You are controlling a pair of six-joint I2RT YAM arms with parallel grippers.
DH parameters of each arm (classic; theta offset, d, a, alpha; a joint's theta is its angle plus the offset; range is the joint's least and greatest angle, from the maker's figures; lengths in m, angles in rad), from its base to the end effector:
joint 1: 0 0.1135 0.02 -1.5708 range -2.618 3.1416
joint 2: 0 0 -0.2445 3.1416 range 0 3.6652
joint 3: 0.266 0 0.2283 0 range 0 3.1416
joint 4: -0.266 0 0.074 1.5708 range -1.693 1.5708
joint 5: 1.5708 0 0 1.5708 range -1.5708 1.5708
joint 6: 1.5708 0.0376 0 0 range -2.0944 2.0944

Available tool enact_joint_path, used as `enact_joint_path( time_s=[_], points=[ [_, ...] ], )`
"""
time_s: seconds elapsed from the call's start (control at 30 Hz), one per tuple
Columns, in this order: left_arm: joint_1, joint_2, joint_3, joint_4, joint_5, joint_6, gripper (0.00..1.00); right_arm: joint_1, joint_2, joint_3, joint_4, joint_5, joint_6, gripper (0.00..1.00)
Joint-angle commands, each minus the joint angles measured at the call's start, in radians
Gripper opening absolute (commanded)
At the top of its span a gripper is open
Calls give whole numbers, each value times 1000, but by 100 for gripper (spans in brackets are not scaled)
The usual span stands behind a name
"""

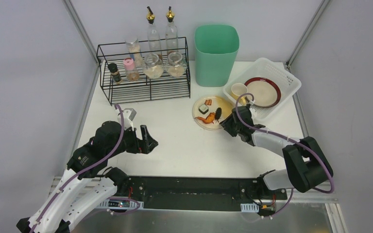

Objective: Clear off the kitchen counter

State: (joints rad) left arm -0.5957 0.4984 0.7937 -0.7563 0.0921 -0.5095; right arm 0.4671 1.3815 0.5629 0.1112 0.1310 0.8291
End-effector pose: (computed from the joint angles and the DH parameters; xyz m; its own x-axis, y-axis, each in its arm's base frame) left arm 0.0794 -0.0580 0.3023 -0.6272 -0.1616 -0.7619 0.3677 0.8009 -0.4725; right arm 0.2280 0.1095 0.1615 -0.6558 0.4880 -0.5760 0.1861 0.8440 0.5031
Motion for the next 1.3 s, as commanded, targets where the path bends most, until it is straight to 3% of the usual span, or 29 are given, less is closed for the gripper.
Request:
enact_joint_path(
  time_s=[0.0,0.8,1.0,1.27],
  points=[
    [5,11,-1,0,-25,-1,92,5,42,-7,10,-39,52,41],
    [16,15,0,0,-20,-1,92,27,71,-23,-57,-77,42,41],
    [17,14,0,0,-19,-1,92,28,112,-12,-53,-86,36,30],
    [19,13,1,0,-16,0,92,47,157,-8,-46,-83,33,29]
  ],
)
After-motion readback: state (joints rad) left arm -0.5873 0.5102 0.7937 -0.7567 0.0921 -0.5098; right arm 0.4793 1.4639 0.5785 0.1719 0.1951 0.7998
